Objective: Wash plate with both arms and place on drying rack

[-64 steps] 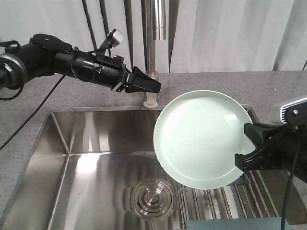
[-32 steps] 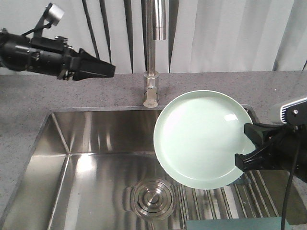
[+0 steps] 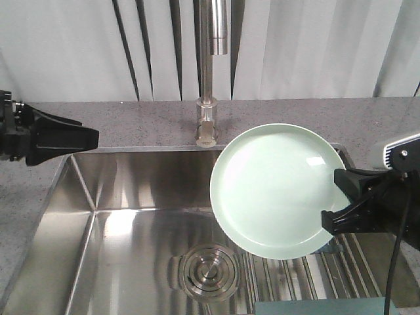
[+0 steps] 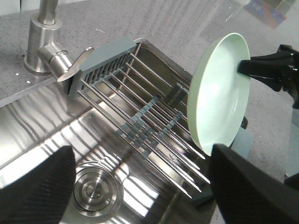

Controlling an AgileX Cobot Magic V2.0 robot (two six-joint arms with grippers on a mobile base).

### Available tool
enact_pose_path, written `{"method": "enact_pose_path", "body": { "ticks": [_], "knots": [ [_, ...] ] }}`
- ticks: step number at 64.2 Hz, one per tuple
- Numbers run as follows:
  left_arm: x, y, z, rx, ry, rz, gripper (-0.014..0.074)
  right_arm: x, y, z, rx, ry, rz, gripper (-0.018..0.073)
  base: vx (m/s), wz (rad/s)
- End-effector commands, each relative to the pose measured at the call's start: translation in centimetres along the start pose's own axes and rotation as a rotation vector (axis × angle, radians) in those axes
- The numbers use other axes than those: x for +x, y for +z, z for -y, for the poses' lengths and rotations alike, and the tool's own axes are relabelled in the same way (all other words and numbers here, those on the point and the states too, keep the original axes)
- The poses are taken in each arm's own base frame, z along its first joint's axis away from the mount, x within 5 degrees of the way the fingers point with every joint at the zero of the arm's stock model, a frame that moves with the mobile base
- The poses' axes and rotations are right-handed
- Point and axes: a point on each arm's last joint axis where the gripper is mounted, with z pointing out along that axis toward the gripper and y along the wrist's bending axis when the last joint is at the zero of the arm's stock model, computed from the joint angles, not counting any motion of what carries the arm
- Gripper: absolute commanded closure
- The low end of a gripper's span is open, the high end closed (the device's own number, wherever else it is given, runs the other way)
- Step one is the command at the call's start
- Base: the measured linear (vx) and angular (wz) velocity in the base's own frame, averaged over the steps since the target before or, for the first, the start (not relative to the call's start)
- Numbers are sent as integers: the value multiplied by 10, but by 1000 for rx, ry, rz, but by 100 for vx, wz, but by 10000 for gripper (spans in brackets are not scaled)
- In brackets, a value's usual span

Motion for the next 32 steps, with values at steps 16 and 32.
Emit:
{"method": "enact_pose_path", "body": {
  "ticks": [16, 32],
  "knots": [
    [-1, -18, 35, -1, 143, -3, 31, -19, -5, 3, 19, -4, 121, 568, 0, 0],
    [-1, -18, 35, -1, 143, -4, 31, -19, -5, 3, 19, -4, 121, 568, 0, 0]
  ]
}}
